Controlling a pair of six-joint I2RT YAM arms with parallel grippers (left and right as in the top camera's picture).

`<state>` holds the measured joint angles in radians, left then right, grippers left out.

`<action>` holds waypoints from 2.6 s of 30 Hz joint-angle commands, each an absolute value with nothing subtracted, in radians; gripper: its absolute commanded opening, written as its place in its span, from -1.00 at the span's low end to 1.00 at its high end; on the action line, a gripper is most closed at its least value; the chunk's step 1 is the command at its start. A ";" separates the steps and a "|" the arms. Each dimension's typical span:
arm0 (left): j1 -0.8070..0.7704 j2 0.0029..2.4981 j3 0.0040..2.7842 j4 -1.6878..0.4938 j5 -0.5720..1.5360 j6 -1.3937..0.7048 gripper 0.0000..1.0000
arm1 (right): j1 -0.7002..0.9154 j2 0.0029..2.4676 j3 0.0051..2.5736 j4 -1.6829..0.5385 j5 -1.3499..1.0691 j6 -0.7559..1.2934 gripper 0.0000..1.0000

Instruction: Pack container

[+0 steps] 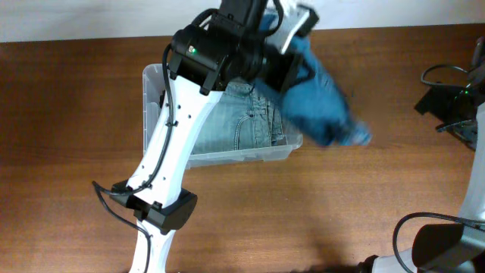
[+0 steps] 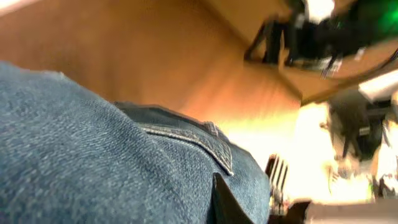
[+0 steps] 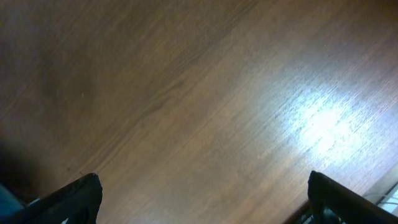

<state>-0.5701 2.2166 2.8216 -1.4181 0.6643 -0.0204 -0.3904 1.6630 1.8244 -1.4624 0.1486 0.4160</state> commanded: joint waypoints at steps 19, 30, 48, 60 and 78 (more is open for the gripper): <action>-0.339 2.243 2.844 -1.547 0.699 0.379 -0.98 | -0.394 1.648 1.821 -1.462 0.150 0.425 0.97; -0.317 2.323 2.819 -1.647 0.686 0.525 -0.96 | -0.394 1.648 1.821 -1.462 0.150 0.425 0.97; -0.106 2.383 2.668 -1.688 0.571 0.406 -0.67 | -0.394 1.648 1.821 -1.462 0.150 0.425 0.97; -0.062 2.382 2.584 -1.688 0.291 0.010 -0.31 | -0.394 1.648 1.821 -1.462 0.150 0.425 0.97; -0.063 2.347 2.584 -1.688 0.246 -0.084 -0.88 | -0.394 1.648 1.821 -1.462 0.150 0.425 0.97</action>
<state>-0.0780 2.3825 2.5877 -1.6939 0.2867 -0.0452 -0.3904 1.6634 1.8244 -1.4624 0.1486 0.4164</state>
